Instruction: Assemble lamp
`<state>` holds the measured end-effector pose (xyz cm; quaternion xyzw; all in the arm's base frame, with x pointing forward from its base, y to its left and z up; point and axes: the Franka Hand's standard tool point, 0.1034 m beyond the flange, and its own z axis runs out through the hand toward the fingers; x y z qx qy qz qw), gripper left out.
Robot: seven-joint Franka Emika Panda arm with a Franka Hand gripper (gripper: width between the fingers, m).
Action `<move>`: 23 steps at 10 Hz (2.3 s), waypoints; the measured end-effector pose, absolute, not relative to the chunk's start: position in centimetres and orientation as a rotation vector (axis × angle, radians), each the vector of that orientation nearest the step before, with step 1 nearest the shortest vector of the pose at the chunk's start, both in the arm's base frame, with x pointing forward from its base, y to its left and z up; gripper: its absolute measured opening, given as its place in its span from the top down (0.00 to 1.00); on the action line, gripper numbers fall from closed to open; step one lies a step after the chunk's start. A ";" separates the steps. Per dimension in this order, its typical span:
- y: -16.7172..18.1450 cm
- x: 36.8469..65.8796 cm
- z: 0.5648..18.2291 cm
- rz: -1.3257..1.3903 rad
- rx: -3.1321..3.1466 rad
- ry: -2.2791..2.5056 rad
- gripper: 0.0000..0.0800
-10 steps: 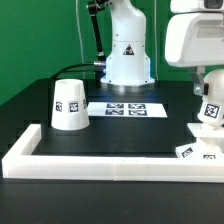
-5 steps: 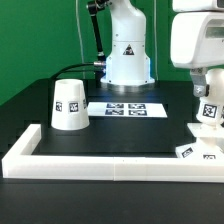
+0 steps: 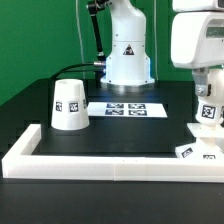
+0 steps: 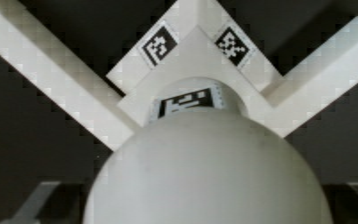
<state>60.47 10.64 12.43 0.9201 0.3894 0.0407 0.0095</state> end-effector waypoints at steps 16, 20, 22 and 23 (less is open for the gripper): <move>10.0 60.6 12.4 0.126 3.141 -0.432 0.28; 10.0 60.3 12.2 0.094 3.018 -1.084 0.28; 10.2 60.2 12.2 0.053 2.932 -1.381 0.28; 10.2 60.2 12.2 0.028 2.869 -1.531 0.28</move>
Offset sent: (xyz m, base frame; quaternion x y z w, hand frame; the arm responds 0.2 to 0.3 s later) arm -0.0070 0.0013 -0.0047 0.0239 -0.0073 0.1943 0.9806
